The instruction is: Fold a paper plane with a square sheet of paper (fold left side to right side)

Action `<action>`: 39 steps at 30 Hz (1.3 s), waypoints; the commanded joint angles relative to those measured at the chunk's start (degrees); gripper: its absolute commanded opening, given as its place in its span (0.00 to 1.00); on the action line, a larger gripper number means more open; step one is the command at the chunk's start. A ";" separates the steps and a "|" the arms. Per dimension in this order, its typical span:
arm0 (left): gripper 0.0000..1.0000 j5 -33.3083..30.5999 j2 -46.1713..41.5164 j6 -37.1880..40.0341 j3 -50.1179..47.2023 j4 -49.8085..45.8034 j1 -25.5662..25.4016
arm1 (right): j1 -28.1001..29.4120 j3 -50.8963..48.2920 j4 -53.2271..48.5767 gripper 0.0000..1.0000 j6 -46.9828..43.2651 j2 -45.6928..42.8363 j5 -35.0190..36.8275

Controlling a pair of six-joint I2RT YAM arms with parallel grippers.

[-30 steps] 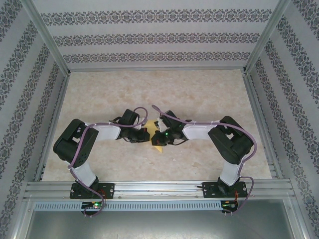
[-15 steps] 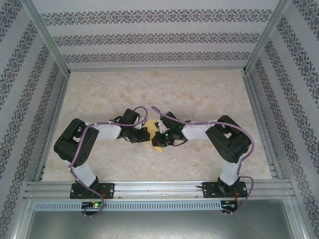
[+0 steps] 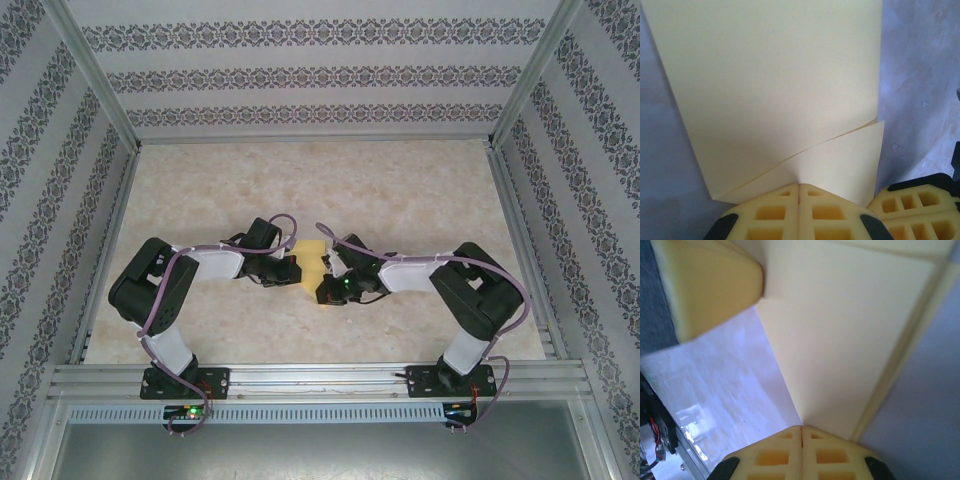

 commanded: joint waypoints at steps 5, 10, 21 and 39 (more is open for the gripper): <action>0.00 -7.31 3.42 -2.58 -1.86 -3.79 -0.51 | -1.98 -5.26 -8.50 0.00 -1.02 -4.58 1.27; 0.01 -5.16 2.95 -5.72 -2.64 -0.31 -1.15 | -4.16 -4.98 -9.18 0.00 -3.00 -10.57 0.46; 0.26 -4.90 -5.59 -6.23 2.16 0.90 -1.77 | -10.91 0.69 -7.39 0.38 -16.84 -13.62 3.02; 0.44 -17.21 -19.90 -1.33 -2.98 -3.90 5.99 | -7.81 12.47 -4.34 0.51 -26.30 4.19 1.97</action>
